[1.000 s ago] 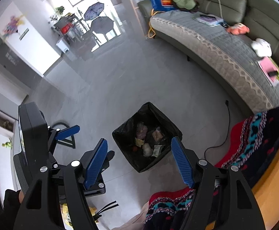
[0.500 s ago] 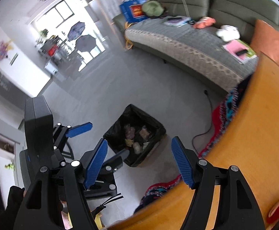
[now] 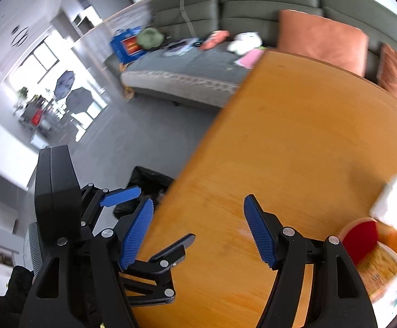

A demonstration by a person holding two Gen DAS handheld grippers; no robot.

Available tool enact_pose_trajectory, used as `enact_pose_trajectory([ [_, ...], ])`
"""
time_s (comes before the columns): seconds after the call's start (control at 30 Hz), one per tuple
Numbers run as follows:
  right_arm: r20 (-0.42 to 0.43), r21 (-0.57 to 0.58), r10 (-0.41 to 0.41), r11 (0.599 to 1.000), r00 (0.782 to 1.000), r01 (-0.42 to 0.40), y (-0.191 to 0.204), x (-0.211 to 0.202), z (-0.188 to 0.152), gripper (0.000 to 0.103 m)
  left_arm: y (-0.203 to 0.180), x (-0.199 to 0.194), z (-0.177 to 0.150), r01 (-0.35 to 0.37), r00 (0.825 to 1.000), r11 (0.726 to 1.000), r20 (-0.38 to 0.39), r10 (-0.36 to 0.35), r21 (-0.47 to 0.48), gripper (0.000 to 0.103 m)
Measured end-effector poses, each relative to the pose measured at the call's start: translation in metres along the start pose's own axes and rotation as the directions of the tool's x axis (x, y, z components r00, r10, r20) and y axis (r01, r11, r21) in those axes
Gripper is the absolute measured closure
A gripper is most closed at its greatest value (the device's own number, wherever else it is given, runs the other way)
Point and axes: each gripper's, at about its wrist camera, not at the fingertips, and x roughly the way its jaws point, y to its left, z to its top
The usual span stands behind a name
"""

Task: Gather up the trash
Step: 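Move both tools back over the table toward the red paddle and cup, then grasp the red paddle with the left tool while the right tool grasps the soybean milk cup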

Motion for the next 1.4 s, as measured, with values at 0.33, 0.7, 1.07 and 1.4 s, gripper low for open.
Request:
enact_pose_trajectory([
  [0.33,0.02,0.138,-0.092,0.986,0.996,0.088,-0.084,-0.041,-0.05,0.033,-0.073,0.024,0.022,0.086,0.996,0.987,-0.024,-0.083,0.135,0.006],
  [0.7,-0.016,0.256,-0.196,0.947,0.981,0.193,-0.155,-0.06,-0.093,0.036,-0.112,0.039,0.035,0.12,0.992,0.979,-0.043,-0.114,0.167,0.006],
  [1.07,-0.051,0.324,-0.186,0.926,0.981,0.192,-0.181,-0.049,-0.097,0.055,-0.12,0.052,0.035,0.116,0.991,0.98,-0.082,-0.104,0.164,0.006],
  [1.4,-0.054,0.355,-0.161,0.919,0.985,0.17,-0.202,-0.067,-0.11,0.055,-0.131,0.068,0.046,0.127,0.987,0.975,-0.12,-0.107,0.179,0.006],
])
